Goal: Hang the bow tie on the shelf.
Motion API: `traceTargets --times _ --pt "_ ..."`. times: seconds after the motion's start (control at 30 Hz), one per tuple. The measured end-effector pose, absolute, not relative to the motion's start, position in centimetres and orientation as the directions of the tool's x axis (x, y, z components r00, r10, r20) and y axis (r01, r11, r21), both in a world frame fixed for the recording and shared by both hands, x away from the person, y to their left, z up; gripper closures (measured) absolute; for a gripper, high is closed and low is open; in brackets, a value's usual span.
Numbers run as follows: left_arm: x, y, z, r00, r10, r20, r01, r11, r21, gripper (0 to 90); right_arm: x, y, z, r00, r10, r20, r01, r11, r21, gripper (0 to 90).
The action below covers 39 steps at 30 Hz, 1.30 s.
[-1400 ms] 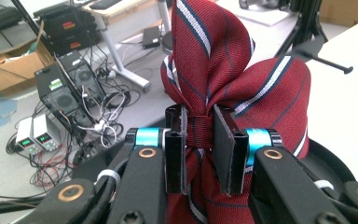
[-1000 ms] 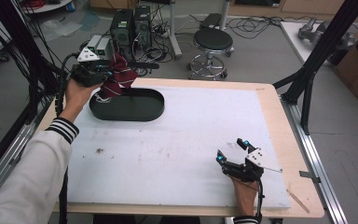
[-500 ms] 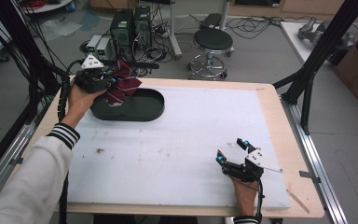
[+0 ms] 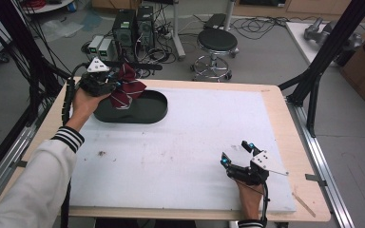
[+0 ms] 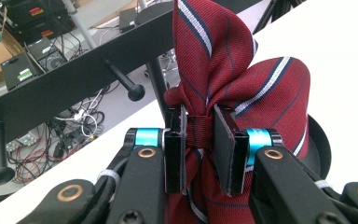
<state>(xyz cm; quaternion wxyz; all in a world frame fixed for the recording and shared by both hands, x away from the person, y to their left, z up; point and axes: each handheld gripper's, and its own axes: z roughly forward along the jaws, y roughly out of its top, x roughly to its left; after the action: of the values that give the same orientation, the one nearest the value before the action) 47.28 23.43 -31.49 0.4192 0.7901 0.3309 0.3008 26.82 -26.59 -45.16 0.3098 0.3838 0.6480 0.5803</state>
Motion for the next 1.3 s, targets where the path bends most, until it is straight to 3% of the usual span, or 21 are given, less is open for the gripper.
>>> traceTargets --times 0.73,1.3 --pt "47.7 24.5 -26.4 0.569 0.790 0.227 0.190 -0.395 0.899 75.1 26.8 -26.6 -45.2 -0.513 0.857 0.053 0.147 0.027 0.989 10.3" --pt "49.1 26.2 -26.3 0.510 0.833 0.214 0.212 -0.363 0.908 75.1 26.9 -26.6 -45.2 -0.513 0.857 0.053 0.146 0.027 0.989 10.3"
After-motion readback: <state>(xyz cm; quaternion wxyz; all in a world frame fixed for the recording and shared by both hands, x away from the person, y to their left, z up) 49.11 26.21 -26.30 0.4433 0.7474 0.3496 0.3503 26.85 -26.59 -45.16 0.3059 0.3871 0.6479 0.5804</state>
